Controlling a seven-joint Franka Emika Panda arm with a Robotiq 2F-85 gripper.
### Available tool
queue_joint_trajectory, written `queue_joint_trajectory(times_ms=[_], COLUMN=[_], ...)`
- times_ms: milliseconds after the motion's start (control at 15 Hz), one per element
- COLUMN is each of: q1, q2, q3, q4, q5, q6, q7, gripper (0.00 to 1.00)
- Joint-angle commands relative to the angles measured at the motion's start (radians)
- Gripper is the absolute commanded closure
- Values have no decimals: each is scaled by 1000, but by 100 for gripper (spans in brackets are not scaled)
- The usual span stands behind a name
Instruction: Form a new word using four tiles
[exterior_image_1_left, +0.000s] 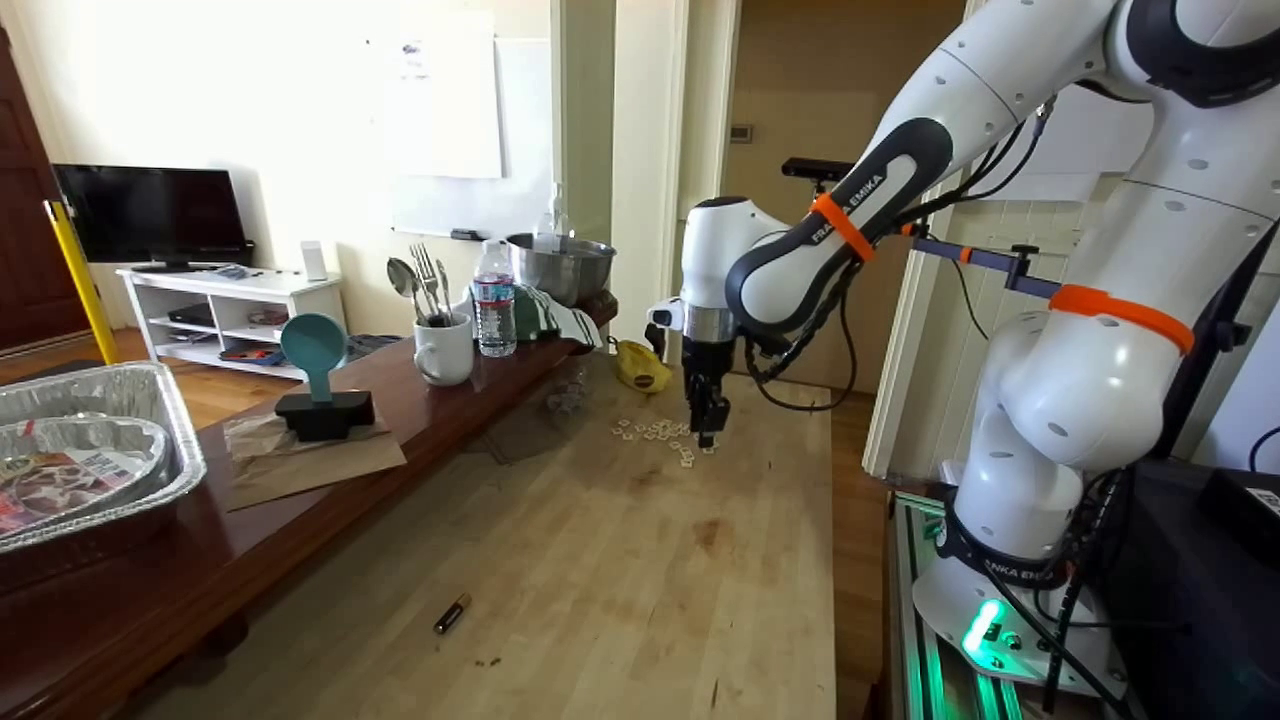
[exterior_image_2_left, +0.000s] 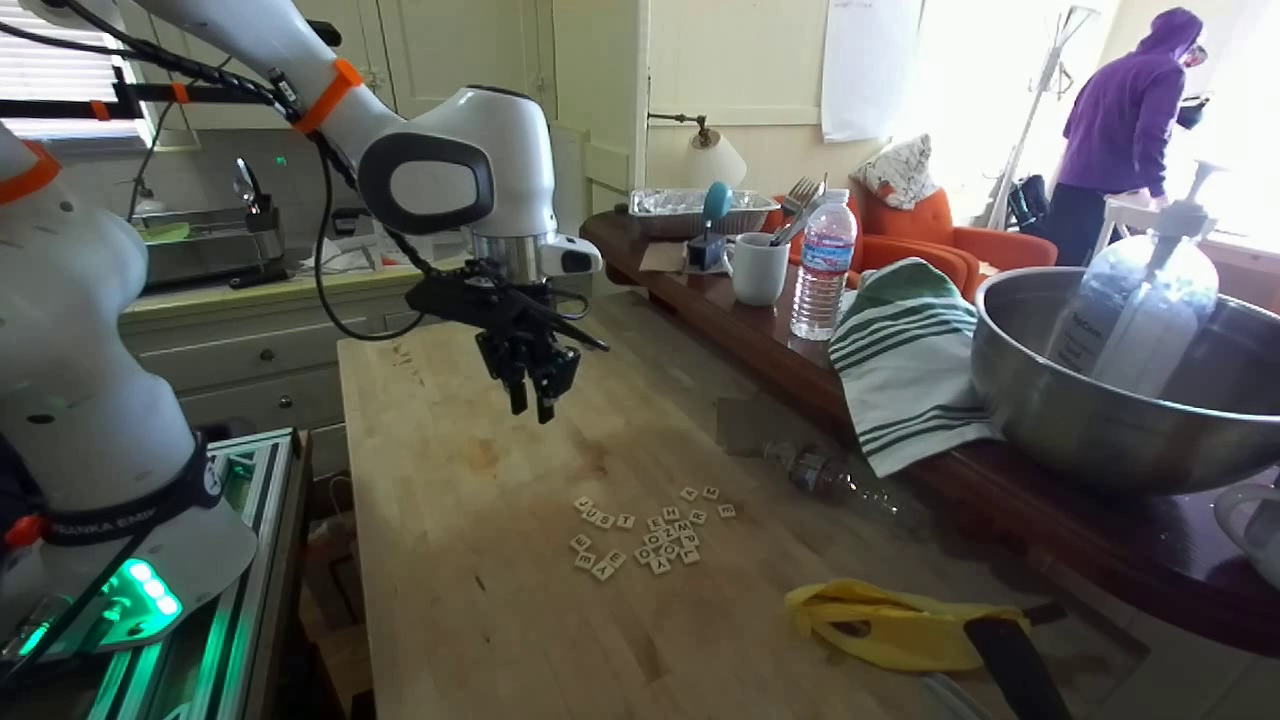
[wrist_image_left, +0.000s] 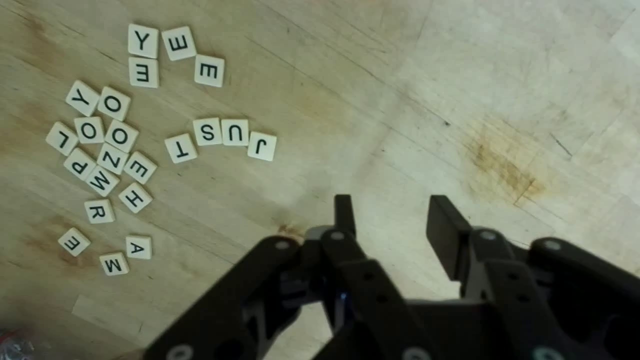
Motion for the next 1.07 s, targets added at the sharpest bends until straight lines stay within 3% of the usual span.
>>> queue_joint_trajectory(times_ms=[0,133,1000], q1=[-30,-39,-95], q2=[32,50,232], q3=[-8,-17,-55], q4=[-16,-21,-22], q5=[-32,-20,-3], q6=[84,136,424], q7=[38,47,79], gripper=[87,99,100])
